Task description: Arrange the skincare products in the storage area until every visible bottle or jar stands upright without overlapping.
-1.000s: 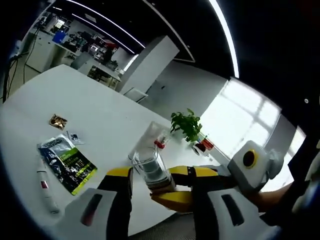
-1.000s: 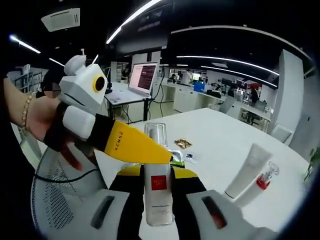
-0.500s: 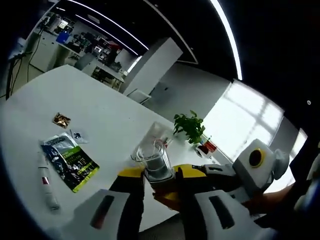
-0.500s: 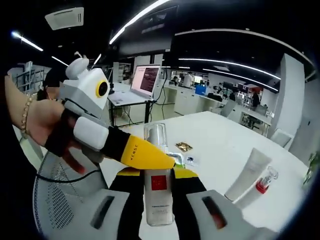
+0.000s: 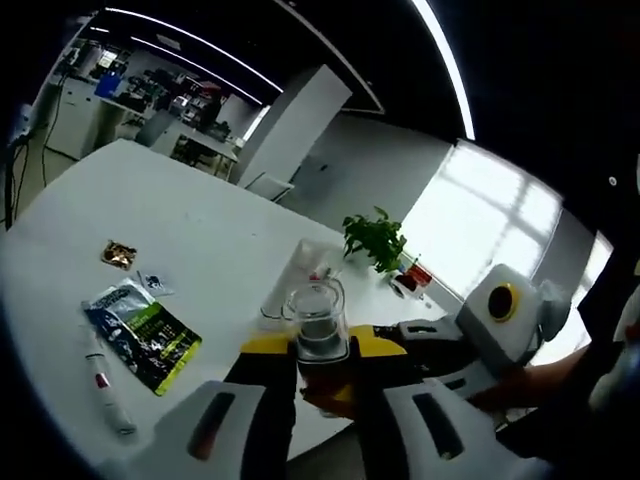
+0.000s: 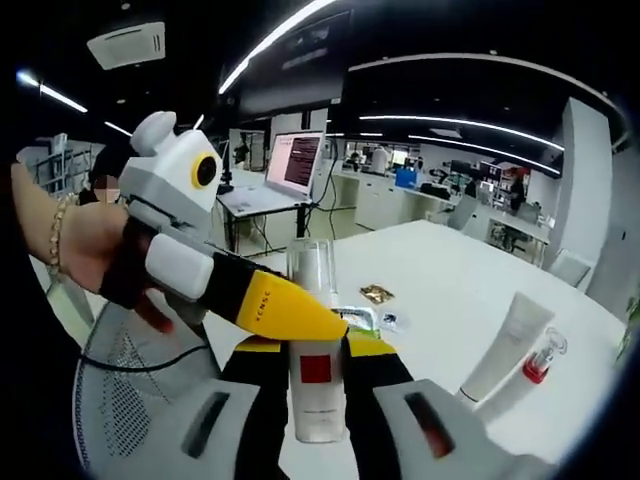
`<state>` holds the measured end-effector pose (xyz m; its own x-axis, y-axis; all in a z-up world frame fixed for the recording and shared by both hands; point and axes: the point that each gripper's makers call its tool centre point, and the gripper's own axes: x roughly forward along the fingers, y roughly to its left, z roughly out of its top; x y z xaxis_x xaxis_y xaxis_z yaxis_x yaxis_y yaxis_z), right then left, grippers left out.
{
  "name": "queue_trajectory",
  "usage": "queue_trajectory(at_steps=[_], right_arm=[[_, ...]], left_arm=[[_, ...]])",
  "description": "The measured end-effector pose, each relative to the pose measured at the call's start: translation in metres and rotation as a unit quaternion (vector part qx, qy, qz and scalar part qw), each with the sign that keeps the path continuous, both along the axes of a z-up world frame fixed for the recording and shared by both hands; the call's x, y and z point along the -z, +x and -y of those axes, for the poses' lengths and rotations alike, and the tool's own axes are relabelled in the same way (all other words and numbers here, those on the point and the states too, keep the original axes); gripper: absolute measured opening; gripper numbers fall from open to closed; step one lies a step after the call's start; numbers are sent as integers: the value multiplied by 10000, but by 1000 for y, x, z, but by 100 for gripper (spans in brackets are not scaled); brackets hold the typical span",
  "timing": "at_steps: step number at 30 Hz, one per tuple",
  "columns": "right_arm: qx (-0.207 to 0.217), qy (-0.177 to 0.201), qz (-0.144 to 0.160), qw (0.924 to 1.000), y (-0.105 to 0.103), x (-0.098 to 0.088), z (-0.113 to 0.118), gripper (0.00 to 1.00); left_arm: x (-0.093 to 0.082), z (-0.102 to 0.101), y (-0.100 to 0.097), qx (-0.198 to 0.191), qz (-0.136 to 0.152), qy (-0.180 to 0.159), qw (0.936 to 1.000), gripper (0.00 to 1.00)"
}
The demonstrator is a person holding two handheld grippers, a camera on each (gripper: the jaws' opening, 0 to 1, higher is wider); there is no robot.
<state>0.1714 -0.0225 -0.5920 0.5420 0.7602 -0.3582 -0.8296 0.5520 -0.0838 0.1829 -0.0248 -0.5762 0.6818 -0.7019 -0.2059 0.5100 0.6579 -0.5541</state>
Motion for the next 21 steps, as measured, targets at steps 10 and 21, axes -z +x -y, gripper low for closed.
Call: queue_trajectory(at_steps=[10, 21], right_arm=[[-1190, 561, -589, 9896, -16, -11, 2, 24], [-2224, 1020, -876, 9656, -29, -31, 9, 25]], left_arm=[[-13, 15, -14, 1330, 555, 687, 9872, 14], [-38, 36, -30, 2381, 1026, 726, 9631, 14]])
